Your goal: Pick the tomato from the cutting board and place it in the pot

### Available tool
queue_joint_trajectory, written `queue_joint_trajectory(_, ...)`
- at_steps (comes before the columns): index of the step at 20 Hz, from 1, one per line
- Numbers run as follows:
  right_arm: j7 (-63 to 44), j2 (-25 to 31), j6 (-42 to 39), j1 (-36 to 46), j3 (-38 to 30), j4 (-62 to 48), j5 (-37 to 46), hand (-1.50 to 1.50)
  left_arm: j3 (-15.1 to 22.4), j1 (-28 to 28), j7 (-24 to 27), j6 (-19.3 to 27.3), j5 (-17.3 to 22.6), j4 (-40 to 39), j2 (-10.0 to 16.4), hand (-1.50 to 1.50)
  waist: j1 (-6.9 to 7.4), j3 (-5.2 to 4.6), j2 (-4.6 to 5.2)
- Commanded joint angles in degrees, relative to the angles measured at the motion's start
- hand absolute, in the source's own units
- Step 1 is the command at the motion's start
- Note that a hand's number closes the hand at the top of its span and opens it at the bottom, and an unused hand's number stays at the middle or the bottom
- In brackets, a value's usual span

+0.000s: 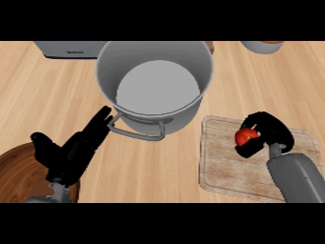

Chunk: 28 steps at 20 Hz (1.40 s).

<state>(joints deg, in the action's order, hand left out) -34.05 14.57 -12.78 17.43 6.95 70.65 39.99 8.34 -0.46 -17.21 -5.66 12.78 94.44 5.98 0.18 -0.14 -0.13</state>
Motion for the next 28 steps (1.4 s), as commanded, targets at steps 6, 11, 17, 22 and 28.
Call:
queue_joint_trajectory(6,-4.29,-9.54,3.39,-12.71,16.15,14.74,9.44,1.5,-1.1,0.69,-1.33,-0.87,0.66,0.32,0.2,0.0,-0.65,0.12,-0.12)
queue_joint_trajectory(11,-10.53,-10.42,2.41,-17.48,22.11,22.5,14.95,1.5,-1.34,3.43,3.64,-2.51,-1.43,-0.74,0.55,0.0,-0.3,0.12,0.02)
queue_joint_trajectory(17,-12.62,-7.04,0.54,-18.92,21.15,32.57,18.12,1.5,0.27,1.92,1.55,-0.72,-2.56,-0.26,-2.28,0.0,-0.49,0.12,0.01)
queue_joint_trajectory(22,-20.36,-7.0,1.81,-15.21,21.82,41.51,27.58,1.5,-2.37,2.36,-0.7,-2.07,0.43,2.11,-0.13,0.0,-0.54,0.1,-0.22)
queue_joint_trajectory(28,-20.72,-7.57,-2.98,-11.98,23.72,55.7,28.8,1.5,-1.68,0.33,-2.56,-1.52,-0.31,2.56,-0.68,0.0,-0.46,0.12,-0.07)
